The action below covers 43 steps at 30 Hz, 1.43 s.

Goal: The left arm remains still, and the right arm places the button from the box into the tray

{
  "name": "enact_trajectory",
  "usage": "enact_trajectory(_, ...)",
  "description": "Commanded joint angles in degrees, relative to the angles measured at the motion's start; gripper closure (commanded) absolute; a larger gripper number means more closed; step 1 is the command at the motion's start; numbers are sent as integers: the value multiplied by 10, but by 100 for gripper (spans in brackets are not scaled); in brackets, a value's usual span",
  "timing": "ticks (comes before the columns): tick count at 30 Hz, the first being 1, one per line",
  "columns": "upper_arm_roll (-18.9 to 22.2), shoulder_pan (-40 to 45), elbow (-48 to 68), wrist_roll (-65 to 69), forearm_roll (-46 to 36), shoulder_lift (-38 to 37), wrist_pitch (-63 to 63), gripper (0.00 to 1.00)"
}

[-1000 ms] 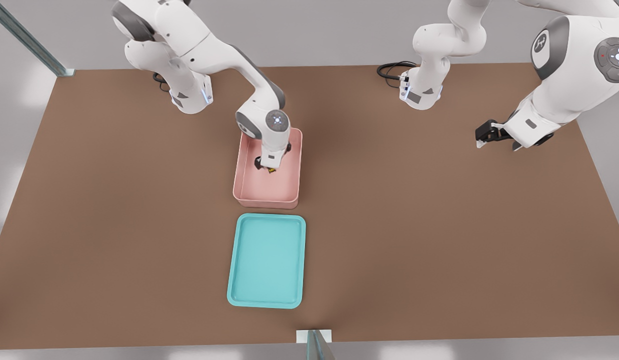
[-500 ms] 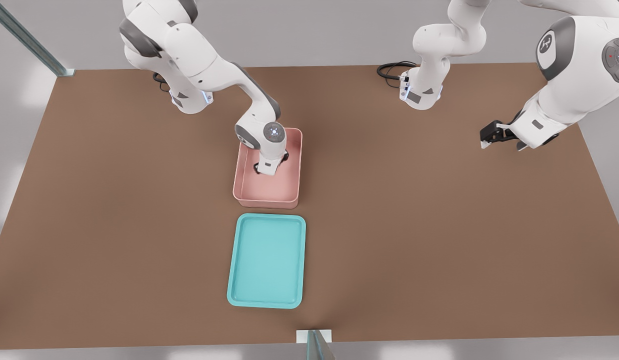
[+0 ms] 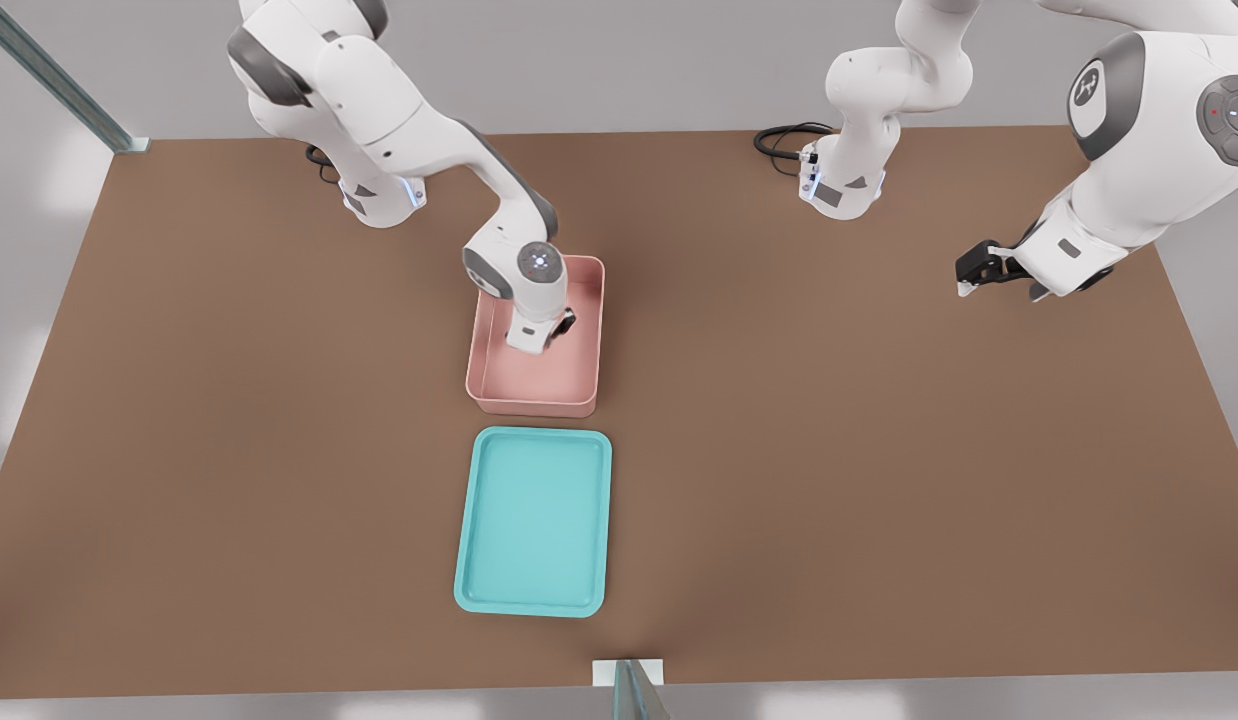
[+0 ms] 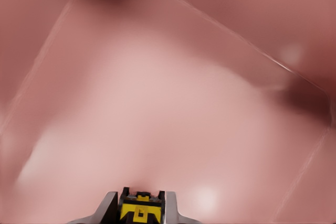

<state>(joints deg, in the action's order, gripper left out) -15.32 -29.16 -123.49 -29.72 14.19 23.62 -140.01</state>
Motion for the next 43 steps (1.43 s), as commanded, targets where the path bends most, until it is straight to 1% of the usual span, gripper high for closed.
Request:
enact_trajectory(1, -1, 4, 12, -24, 1, -12, 52, 60)
enact_trajectory(3, -1, 12, 40, -20, -2, -31, 94, 60)
enact_trajectory(5, -1, 31, 115, -17, -3, -25, 141, 60)
enact_trajectory(6, -1, 44, 166, -17, -4, -3, 146, 60)
enact_trajectory(9, 1, 85, 351, -17, -5, 99, 164, 60)
enact_trajectory(11, 15, 99, 467, -16, 0, 187, 163, 60)
enact_trajectory(12, 28, 100, 485, -16, 2, 217, 157, 60)
enact_trajectory(15, 28, 101, 484, -24, 1, 274, 110, 60)
enact_trajectory(19, 28, 101, 481, -24, -2, 281, 110, 60)
enact_trajectory(20, 28, 101, 481, -24, -2, 281, 110, 52)
enact_trajectory(21, 28, 101, 481, -23, -1, 281, 109, 0)
enact_trajectory(27, 28, 116, 482, -14, 0, 281, 106, 0)
enact_trajectory(28, 26, 125, 484, -15, -1, 277, 106, 0)
enact_trajectory(29, 13, 136, 483, -15, -2, 247, 140, 0)
enact_trajectory(30, 7, 156, 485, 21, -7, 202, 219, 0)
enact_trajectory(31, 5, 189, 488, 63, -33, 149, 272, 0)
enact_trajectory(32, 5, 236, 490, 167, -34, 104, 335, 0)
enact_trajectory(33, 6, 261, 496, 189, -36, 63, 412, 0)
enact_trajectory(34, 14, 273, 504, 245, -37, 20, 463, 0)
enact_trajectory(35, 42, 279, 492, 269, -38, -27, 465, 0)
enact_trajectory(36, 49, 283, 448, 269, -38, -81, 464, 0)
enact_trajectory(37, 57, 283, 424, 267, -66, -108, 466, 0)
enact_trajectory(39, 62, 282, 405, 269, -79, -125, 464, 0)
enact_trajectory(40, 63, 283, 401, 269, -101, -129, 463, 0)
enact_trajectory(43, 64, 283, 391, 280, -100, -137, 462, 0)
